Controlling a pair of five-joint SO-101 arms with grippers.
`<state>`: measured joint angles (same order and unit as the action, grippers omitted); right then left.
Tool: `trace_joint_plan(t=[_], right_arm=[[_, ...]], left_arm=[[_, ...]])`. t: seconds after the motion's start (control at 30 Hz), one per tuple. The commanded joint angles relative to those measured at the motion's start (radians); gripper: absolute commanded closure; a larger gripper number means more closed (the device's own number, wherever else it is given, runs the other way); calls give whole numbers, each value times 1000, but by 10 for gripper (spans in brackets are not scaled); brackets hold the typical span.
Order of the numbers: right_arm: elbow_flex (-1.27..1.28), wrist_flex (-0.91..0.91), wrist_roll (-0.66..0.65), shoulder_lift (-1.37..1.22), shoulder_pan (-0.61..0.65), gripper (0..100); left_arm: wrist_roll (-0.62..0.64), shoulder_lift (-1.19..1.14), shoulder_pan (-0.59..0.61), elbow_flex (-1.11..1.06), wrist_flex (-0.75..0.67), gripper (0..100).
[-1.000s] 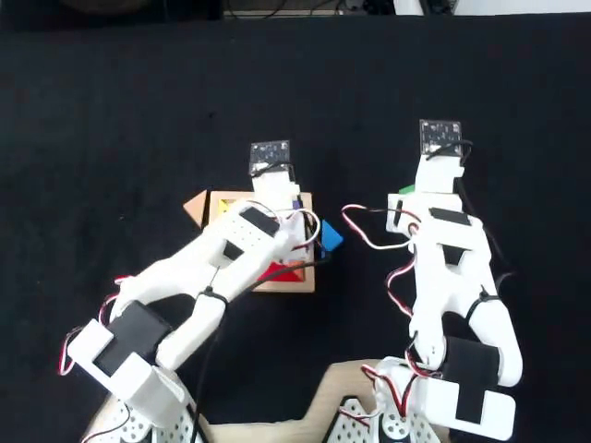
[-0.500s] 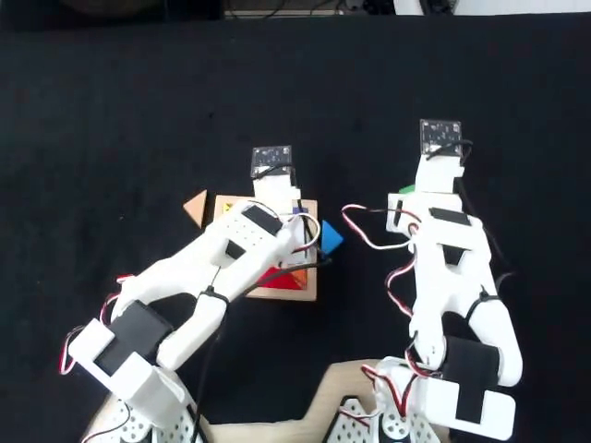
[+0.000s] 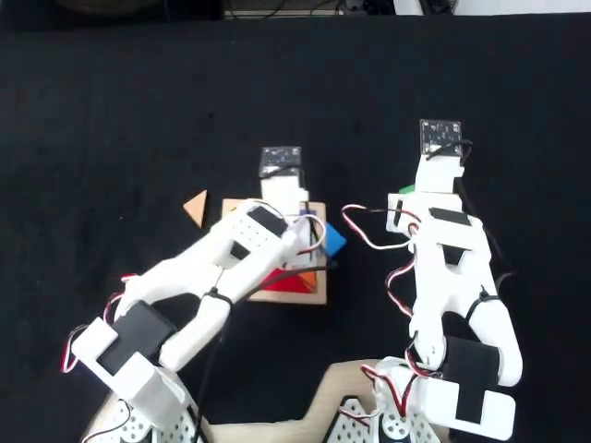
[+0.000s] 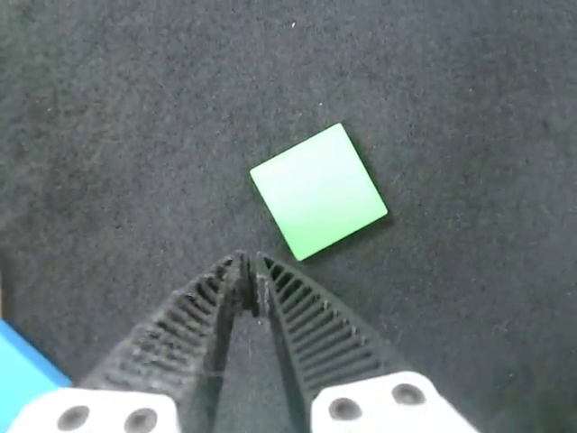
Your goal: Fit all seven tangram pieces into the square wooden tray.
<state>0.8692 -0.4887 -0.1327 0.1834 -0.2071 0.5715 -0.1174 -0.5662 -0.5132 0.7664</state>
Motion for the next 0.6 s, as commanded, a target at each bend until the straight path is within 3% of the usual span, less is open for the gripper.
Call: trace_joint_plan(t=[0.0, 0.2, 0.57], right_arm=[[-25, 21, 2, -2, 9, 987], [-24, 37, 2, -2, 5, 987], [-24, 37, 3, -2, 2, 987]], left_arm=[[-20, 34, -73, 73, -18, 778], [-20, 64, -56, 82, -8, 780], [-26, 445, 28, -114, -11, 782]])
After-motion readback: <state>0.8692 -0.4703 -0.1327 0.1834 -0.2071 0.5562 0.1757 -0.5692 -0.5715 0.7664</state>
